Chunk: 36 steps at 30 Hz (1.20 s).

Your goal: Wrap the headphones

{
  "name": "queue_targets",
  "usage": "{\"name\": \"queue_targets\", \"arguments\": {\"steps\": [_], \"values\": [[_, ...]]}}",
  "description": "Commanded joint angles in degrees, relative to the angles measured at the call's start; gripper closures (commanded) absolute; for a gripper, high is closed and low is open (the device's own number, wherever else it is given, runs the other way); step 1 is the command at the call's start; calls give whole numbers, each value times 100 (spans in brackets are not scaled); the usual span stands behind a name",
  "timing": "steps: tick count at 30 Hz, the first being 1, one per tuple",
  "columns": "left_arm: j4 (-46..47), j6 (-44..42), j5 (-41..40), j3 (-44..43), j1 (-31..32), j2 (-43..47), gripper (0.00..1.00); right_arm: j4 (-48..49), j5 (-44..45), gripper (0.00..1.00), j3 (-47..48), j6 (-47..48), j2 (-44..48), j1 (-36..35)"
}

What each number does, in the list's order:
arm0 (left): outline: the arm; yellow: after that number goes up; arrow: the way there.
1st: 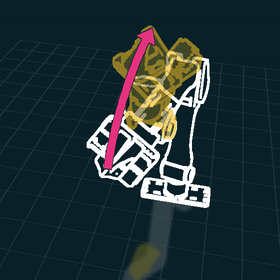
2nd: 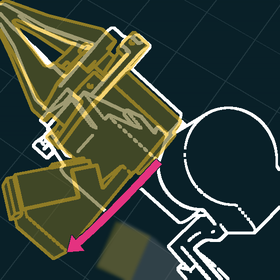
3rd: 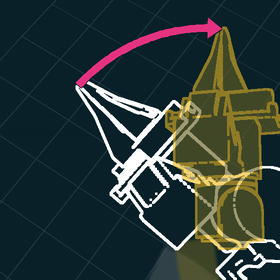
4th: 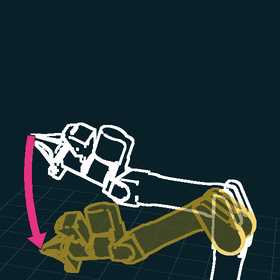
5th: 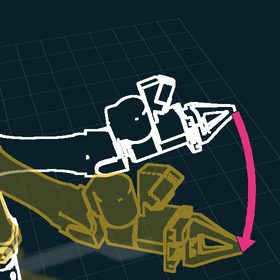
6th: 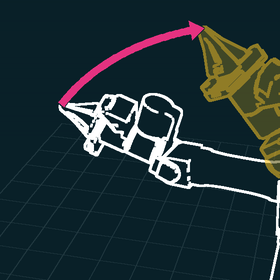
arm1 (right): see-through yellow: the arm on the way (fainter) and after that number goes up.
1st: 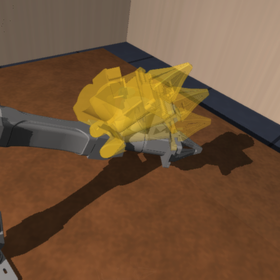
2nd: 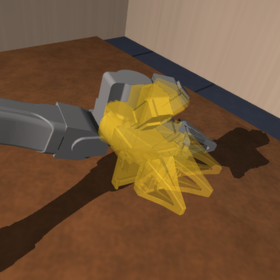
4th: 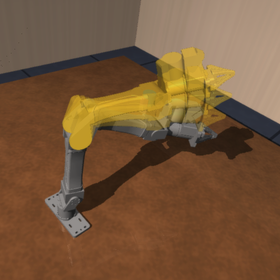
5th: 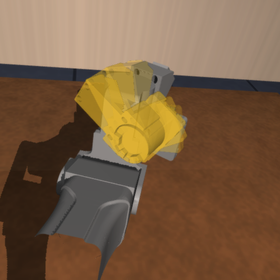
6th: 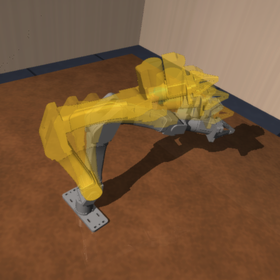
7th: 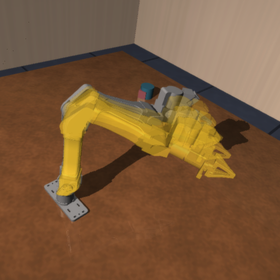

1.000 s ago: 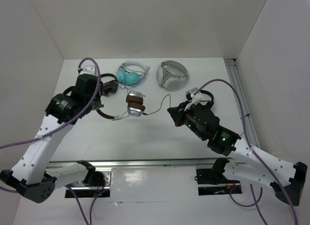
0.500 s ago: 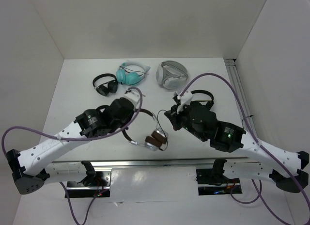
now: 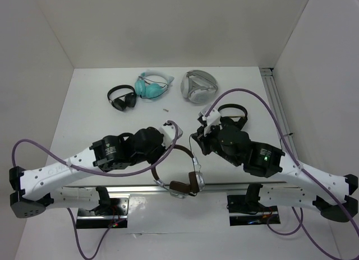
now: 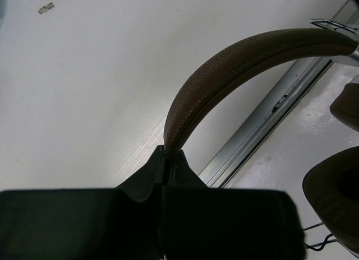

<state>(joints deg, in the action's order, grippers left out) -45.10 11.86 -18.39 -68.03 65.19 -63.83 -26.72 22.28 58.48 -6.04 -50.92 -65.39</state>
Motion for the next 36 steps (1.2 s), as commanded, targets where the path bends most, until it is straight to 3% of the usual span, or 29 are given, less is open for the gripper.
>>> {"name": "queue_targets", "arguments": {"steps": [1, 12, 14, 17, 20, 22, 31, 36], "values": [[308, -140, 494, -88, 64, 450, 100, 333, -83, 100, -125, 103, -15, -18], [529, -140, 1303, -403, 64, 1338, 100, 1862, -1481, 100, -1216, 103, 521, -18], [581, -62, 1303, -482, 64, 1505, 100, 2213, -1639, 96, -1409, 103, 521, -18], [634, 106, 1032, -667, 64, 1558, 100, 2714, -1806, 79, -1742, 51, 521, -18], [695, 386, 812, -825, 64, 1610, 100, 3836, -1947, 57, -2182, -107, 303, -70], [827, 527, 610, -887, 64, 1663, 100, 4278, -1947, 53, -2515, -178, 179, -71], [766, 1581, -664, -1669, 64, 1716, 100, 5773, -1771, 52, -3237, -485, -489, -71], [713, 2241, -1673, -1722, 64, 1831, 100, 6520, -1999, 61, -3598, -713, -946, -18]]}}
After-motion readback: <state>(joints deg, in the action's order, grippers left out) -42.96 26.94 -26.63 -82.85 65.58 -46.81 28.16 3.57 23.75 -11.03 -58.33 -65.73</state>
